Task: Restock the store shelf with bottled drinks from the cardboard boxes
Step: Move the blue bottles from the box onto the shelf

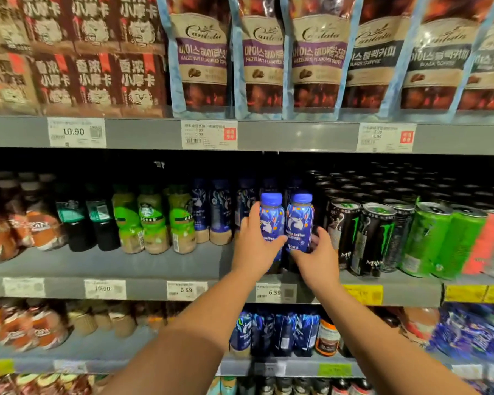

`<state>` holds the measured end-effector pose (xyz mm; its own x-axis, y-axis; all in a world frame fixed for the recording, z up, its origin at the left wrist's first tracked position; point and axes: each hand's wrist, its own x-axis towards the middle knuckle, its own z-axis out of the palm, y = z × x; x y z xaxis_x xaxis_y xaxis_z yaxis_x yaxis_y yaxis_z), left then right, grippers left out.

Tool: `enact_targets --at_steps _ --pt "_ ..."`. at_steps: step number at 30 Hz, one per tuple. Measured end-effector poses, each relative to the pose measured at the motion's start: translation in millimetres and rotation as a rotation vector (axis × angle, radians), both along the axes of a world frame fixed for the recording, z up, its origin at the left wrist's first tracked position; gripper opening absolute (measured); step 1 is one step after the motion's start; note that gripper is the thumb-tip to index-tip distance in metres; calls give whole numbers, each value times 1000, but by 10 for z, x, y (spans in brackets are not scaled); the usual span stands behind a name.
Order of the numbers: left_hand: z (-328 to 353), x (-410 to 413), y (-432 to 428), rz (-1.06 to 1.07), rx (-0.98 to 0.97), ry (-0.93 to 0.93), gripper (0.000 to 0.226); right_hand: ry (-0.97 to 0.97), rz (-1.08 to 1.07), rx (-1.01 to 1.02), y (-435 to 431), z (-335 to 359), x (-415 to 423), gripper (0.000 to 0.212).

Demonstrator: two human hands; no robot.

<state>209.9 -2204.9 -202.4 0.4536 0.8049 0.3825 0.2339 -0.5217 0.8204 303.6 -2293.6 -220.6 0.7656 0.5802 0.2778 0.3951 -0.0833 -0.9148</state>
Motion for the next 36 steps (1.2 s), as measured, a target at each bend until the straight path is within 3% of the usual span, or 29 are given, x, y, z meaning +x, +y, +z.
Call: enact_targets --at_steps 6,15,21,31,36 --pt "-333 -117 69 -116 -137 195 58 -5 -54 -196 67 -82 64 49" --pt "-401 49 81 141 -92 304 44 -42 -119 -262 88 -139 157 38" --pt "-400 86 84 212 -56 352 40 -170 -173 -352 69 -154 150 38" --pt "-399 113 9 276 -8 424 44 -186 -215 -358 77 -197 143 32" --pt "-372 -82 -26 110 24 381 47 -209 -157 -296 -48 -63 55 25"
